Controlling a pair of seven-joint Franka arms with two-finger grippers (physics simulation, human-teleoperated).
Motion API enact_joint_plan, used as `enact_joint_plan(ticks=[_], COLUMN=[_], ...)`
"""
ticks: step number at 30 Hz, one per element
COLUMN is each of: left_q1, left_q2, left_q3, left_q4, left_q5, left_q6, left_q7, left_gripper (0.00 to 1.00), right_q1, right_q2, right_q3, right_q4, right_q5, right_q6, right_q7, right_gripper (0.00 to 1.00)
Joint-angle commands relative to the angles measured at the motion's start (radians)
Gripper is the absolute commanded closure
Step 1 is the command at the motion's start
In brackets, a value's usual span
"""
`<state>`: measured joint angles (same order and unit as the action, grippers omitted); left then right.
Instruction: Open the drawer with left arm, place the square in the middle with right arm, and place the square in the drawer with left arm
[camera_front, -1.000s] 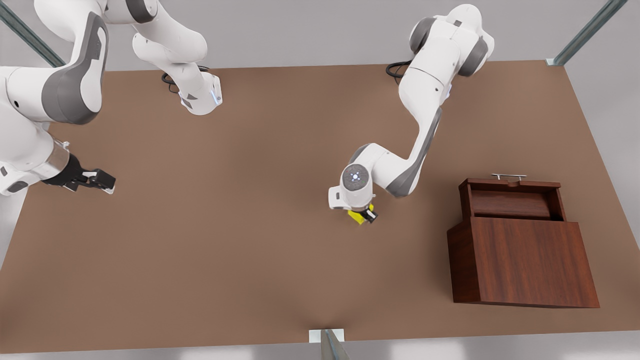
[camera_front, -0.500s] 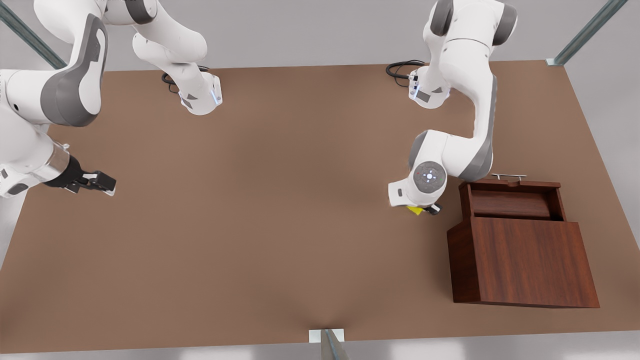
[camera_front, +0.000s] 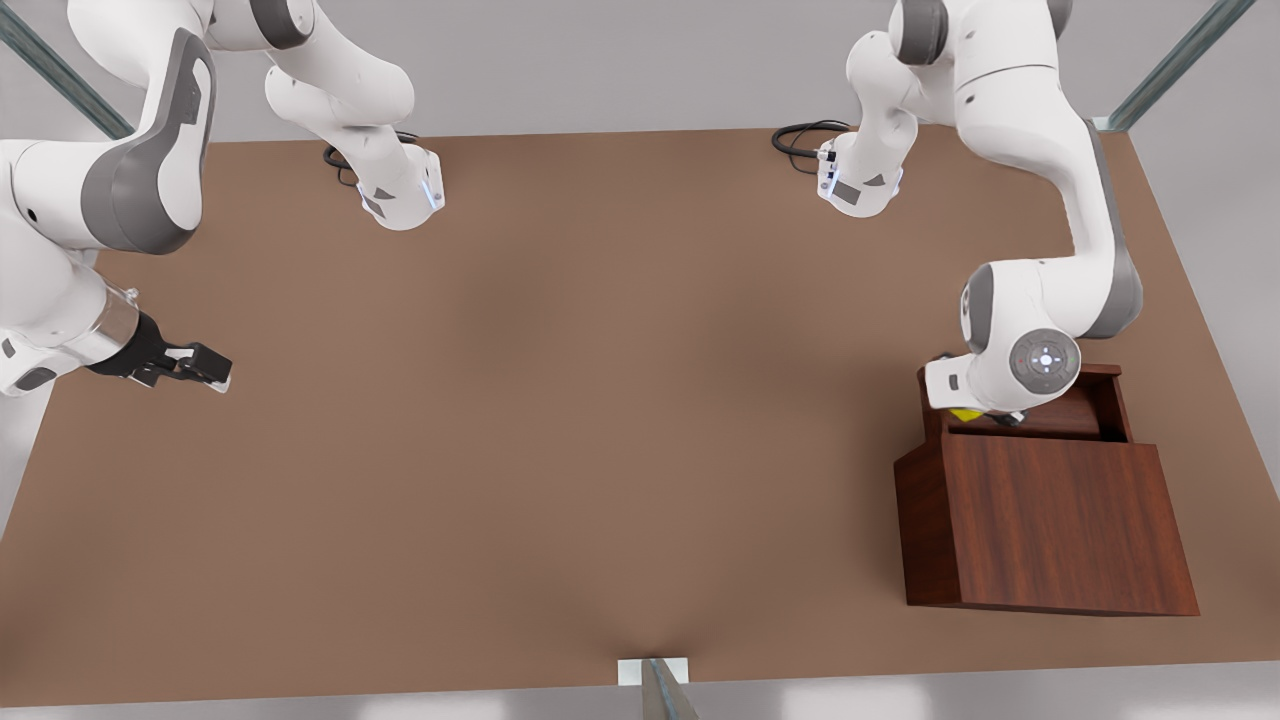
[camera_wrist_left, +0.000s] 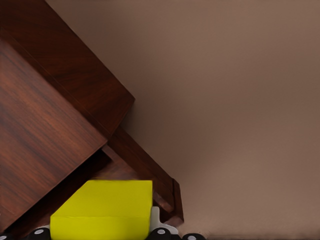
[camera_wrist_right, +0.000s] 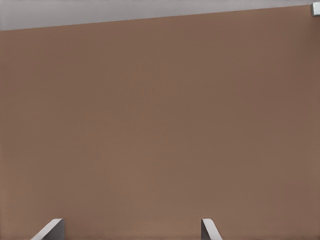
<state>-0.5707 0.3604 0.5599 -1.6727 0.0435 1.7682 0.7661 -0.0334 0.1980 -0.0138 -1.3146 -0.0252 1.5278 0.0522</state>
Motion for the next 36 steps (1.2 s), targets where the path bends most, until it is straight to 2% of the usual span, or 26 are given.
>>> enact_joint_plan(ticks=[1, 6, 13, 14, 15, 20, 22, 24, 26, 27, 28, 30, 31, 33, 36], left_q1=[-0.001, 0.006, 0.026, 0.032, 0.034, 0.040, 0.025, 0.014, -0.006, 0.009, 0.159, 0.291, 0.308, 0.356, 0.356], left_q2=[0.000, 0.015, 0.060, 0.064, 0.064, 0.045, 0.043, 0.032, 0.032, 0.012, -0.012, -0.077, -0.106, -0.202, -0.248], left_q3=[0.006, 0.060, 0.063, 0.063, 0.063, 0.064, 0.037, 0.012, -0.005, -0.063, -0.240, -0.471, -0.515, -0.580, -0.580], left_q4=[-0.001, -0.018, -0.018, -0.018, -0.018, -0.002, 0.131, 0.244, 0.350, 0.363, 0.402, 0.398, 0.393, 0.280, 0.203], left_q5=[-0.002, -0.001, -0.001, -0.002, -0.002, -0.002, -0.054, -0.195, -0.195, -0.185, -0.168, -0.021, 0.015, 0.039, 0.049], left_q6=[0.000, 0.022, 0.051, 0.051, 0.051, 0.022, -0.124, -0.159, -0.167, -0.164, -0.167, -0.156, -0.156, -0.105, -0.061], left_q7=[0.007, 0.047, 0.059, 0.059, 0.059, 0.041, -0.168, -0.399, -0.640, -0.719, -0.771, -0.804, -0.804, -0.804, -0.803], left_gripper=[0.26, 0.26, 0.23, 0.18, 0.00, 0.00, 0.00, 0.00, 0.00, 0.00, 0.00, 0.00, 0.00, 0.00, 0.00], right_q1=[0.000, 0.000, 0.001, 0.004, -0.003, -0.003, -0.003, -0.003, -0.003, -0.003, -0.003, -0.003, -0.003, -0.003, -0.003], right_q2=[0.000, 0.000, 0.000, 0.001, 0.000, 0.000, -0.003, -0.003, -0.003, -0.003, -0.003, -0.003, -0.003, -0.003, -0.003], right_q3=[0.000, 0.000, 0.000, 0.002, 0.000, 0.000, -0.002, -0.002, -0.002, -0.002, -0.002, -0.002, 0.000, -0.002, -0.002], right_q4=[0.000, 0.000, 0.000, 0.000, 0.006, 0.008, 0.008, 0.008, 0.008, 0.006, 0.008, 0.008, 0.008, 0.008, 0.008], right_q5=[-0.001, -0.001, 0.001, -0.004, -0.004, -0.007, -0.007, -0.007, -0.009, -0.009, -0.010, -0.010, -0.010, -0.010, -0.012], right_q6=[0.000, 0.002, 0.000, 0.002, -0.002, -0.002, -0.002, -0.002, -0.002, -0.002, -0.002, -0.002, -0.002, -0.002, -0.002], right_q7=[0.000, 0.000, 0.000, 0.000, 0.000, 0.000, 0.000, 0.000, 0.000, 0.000, 0.000, 0.000, 0.000, 0.000, 0.000], right_gripper=[0.00, 0.00, 0.00, 0.00, 0.00, 0.00, 0.00, 0.00, 0.00, 0.00, 0.00, 0.00, 0.00, 0.00, 0.00])
